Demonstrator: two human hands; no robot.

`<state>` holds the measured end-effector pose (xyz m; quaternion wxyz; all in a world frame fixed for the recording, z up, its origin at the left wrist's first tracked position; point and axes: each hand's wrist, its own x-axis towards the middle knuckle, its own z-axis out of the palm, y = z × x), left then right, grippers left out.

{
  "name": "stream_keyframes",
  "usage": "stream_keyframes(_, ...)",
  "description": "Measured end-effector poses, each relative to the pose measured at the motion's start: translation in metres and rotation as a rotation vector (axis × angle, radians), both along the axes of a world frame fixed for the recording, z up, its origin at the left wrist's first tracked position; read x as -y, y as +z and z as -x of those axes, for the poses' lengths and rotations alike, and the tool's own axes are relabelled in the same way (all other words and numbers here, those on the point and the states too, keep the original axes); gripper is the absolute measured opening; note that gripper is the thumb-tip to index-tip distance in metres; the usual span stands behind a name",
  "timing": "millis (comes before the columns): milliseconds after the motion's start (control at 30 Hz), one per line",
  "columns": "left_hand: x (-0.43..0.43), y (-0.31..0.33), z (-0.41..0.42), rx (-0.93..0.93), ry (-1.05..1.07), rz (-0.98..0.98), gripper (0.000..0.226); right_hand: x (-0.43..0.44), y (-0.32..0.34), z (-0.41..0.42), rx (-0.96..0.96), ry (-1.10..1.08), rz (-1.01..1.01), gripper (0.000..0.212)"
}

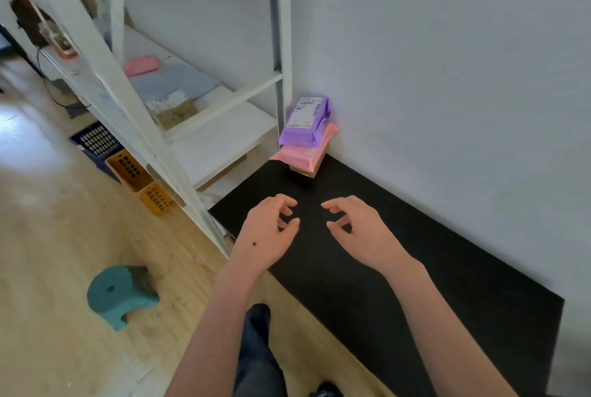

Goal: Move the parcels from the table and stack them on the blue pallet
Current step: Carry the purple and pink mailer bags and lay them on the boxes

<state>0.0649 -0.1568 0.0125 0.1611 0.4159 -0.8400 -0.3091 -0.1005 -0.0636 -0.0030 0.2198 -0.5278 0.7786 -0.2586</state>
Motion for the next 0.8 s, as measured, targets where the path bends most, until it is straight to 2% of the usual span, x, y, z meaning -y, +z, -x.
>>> stream_keyframes(233,0.110,0.007,0.017,0.024,-0.185,0.013,0.030,0.090,0.004,-0.005,0.023,-0.108,0.015,0.039)
stream_keyframes(400,0.168,-0.007,0.023,0.046,-0.276,-0.054,0.027,0.139,-0.005,-0.011,0.020,-0.232,-0.001,0.038)
stream_keyframes(600,0.222,-0.035,0.055,0.040,-0.264,-0.226,0.027,0.175,-0.021,0.003,0.049,-0.389,-0.074,0.046)
stream_keyframes(800,0.262,-0.053,0.124,-0.037,-0.193,-0.245,0.032,0.223,-0.024,0.043,0.148,-0.529,-0.005,0.047)
